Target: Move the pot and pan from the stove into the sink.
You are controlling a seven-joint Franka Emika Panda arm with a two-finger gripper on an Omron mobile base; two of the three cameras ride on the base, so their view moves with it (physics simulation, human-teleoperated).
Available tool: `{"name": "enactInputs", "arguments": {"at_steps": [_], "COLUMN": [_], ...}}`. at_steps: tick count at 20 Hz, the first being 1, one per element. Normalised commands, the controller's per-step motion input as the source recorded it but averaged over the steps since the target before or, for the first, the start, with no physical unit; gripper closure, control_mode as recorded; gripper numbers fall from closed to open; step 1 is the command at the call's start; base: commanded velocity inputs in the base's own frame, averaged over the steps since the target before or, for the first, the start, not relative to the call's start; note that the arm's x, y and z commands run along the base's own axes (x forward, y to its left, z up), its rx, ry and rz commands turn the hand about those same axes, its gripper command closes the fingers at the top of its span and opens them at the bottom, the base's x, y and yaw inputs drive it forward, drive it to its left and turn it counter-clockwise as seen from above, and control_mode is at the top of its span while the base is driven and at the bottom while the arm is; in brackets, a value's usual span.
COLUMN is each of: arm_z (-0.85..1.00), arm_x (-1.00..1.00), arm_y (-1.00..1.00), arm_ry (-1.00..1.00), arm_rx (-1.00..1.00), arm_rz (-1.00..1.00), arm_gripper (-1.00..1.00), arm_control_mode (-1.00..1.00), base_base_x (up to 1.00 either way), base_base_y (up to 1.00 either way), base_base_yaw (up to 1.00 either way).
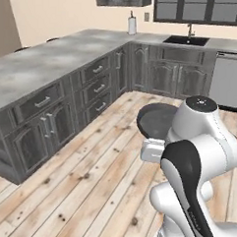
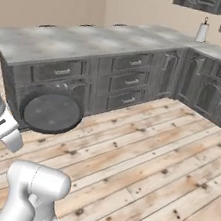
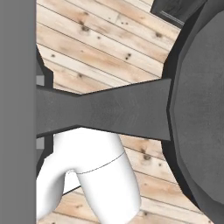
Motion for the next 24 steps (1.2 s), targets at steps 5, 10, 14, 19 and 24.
{"name": "enactInputs", "arguments": {"at_steps": [5,10,14,19,24], "arm_z": [0.0,0.0,0.0,0.0,0.0], "arm_x": [0.0,0.0,0.0,0.0,0.0], "arm_y": [0.0,0.0,0.0,0.0,0.0], "arm_ry": [0.0,0.0,0.0,0.0,0.0], "arm_rx": [0.0,0.0,0.0,0.0,0.0], "arm_rz": [0.0,0.0,0.0,0.0,0.0], "arm_gripper": [1.0,1.0,1.0,1.0,1.0], "arm_control_mode": [1.0,1.0,1.0,1.0,1.0], "base_base_x": [0.0,-0.01,-0.06,0.0,-0.06], "base_base_y": [-0.2,-0.26,-0.37,-0.31,-0.37], "base_base_yaw": [-0.32,-0.29,-0.27,-0.31,-0.26]}}
